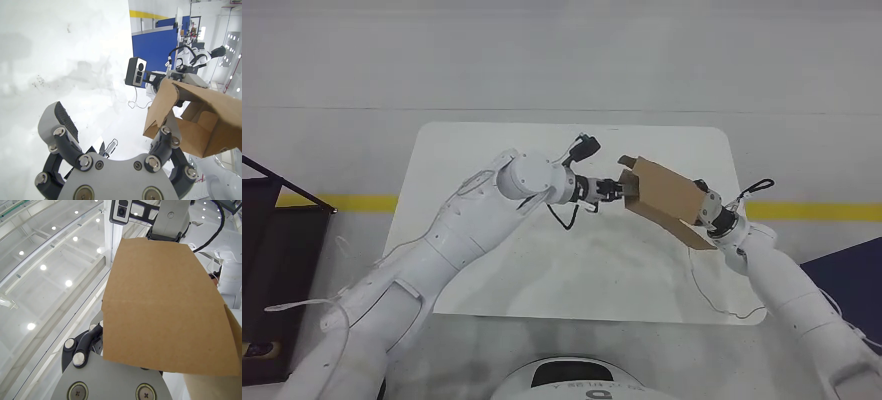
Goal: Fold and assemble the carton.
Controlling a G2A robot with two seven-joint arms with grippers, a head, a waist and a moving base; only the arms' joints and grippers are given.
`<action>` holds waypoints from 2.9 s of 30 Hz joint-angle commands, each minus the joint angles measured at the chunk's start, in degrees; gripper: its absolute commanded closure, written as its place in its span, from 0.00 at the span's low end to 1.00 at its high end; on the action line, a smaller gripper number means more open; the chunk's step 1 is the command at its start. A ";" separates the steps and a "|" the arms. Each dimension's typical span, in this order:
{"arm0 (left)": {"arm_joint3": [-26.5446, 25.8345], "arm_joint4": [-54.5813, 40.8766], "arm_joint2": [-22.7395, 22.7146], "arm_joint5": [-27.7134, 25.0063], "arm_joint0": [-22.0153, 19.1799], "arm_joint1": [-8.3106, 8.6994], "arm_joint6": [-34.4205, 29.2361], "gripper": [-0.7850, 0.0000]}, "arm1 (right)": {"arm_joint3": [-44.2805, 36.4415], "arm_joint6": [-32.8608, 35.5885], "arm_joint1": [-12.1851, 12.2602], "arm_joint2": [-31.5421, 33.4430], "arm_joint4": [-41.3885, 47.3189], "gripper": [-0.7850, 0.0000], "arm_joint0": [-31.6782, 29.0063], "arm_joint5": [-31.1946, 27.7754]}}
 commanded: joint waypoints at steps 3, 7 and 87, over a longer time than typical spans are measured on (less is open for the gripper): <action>-0.66 0.42 -0.18 -0.52 0.40 -0.05 -0.40 0.00 | 0.19 0.04 0.07 -0.60 0.62 1.00 0.29 -0.04; -0.72 -1.57 -2.28 -1.58 0.99 0.13 0.23 0.00 | 0.40 0.20 0.30 -0.72 1.24 1.00 0.30 -0.20; -9.40 -4.25 -11.72 -8.75 10.54 2.74 0.89 0.59 | -7.93 -8.95 -2.48 11.02 -2.16 1.00 -9.23 2.70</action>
